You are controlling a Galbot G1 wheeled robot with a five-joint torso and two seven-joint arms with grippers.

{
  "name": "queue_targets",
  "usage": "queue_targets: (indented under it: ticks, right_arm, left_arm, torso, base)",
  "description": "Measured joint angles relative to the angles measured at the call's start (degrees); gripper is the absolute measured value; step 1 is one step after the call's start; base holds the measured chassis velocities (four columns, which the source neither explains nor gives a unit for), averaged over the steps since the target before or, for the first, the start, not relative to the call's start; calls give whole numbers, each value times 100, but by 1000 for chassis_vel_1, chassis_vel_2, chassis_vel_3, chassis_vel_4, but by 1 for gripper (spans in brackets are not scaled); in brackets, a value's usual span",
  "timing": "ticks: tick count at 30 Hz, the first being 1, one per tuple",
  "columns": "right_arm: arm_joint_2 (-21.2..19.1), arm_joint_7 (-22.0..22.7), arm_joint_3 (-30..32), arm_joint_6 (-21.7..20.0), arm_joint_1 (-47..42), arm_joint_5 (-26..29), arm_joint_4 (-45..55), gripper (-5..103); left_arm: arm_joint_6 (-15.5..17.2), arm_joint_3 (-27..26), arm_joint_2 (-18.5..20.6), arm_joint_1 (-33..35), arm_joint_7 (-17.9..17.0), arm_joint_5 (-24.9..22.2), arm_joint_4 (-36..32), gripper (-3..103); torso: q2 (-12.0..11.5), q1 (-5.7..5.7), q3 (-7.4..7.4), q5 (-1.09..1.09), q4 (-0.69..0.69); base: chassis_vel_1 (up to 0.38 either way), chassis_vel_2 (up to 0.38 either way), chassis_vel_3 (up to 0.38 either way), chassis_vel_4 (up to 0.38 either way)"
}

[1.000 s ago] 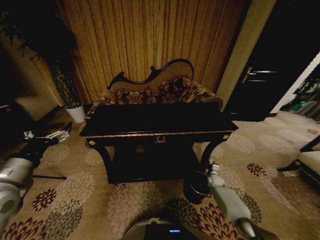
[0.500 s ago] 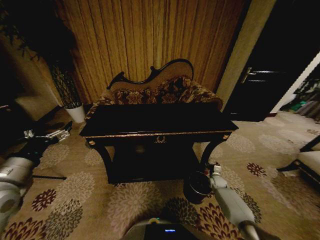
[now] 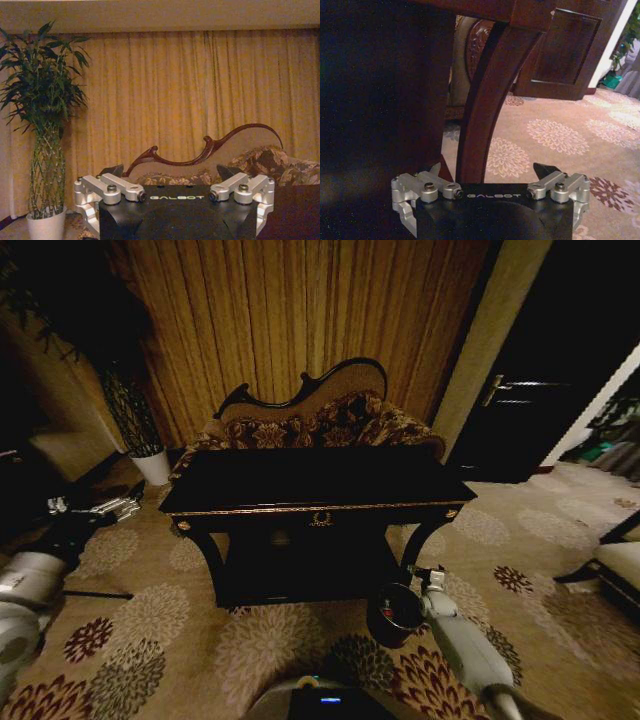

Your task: Move to the front of the table and place the trash on the table into the trash bin.

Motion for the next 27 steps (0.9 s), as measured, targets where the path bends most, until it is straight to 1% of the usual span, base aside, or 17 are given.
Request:
queue_targets:
  ticks: [11, 18, 21, 22, 24, 26, 27]
  right_arm:
    - [-39, -1, -9, -37, 14, 14, 14, 100]
    - [-85, 0, -4, -153, -30, 83, 153, 100]
    - [-184, -1, 1, -239, -275, 370, 762, 100]
    - [-184, -1, 1, -239, -275, 370, 762, 100]
    - [-318, -14, 16, -401, -580, 625, 1446, 100]
    - [-428, -19, 43, -496, -785, 743, 1980, 100]
    - [-428, -19, 43, -496, -785, 743, 1980, 100]
  left_arm:
    - [0, 0, -28, 6, 8, -3, 4, 100]
    - [0, 15, -22, -4, 9, -3, 41, 100]
    - [0, 26, -26, -35, 7, -5, 43, 100]
    - [0, 26, -26, -35, 7, -5, 43, 100]
    - [0, 16, -47, -30, 5, -8, 49, 100]
    - [-11, 4, -67, -25, 8, -8, 67, 100]
    - [-11, 4, -67, -25, 8, -8, 67, 100]
  torso:
    - [0, 0, 0, 0, 1]
    - [0, 0, 0, 0, 0]
    - [0, 0, 0, -1, 0]
    - [0, 0, 0, -1, 0]
    - [0, 0, 0, 0, 0]
    - [0, 0, 0, 0, -2]
    - [0, 0, 0, 0, -2]
  base:
    - [0, 0, 0, 0]
    - [0, 0, 0, 0]
    - [0, 0, 0, 0]
    - [0, 0, 0, 0]
    - [0, 0, 0, 0]
    - [0, 0, 0, 0]
    - [0, 0, 0, 0]
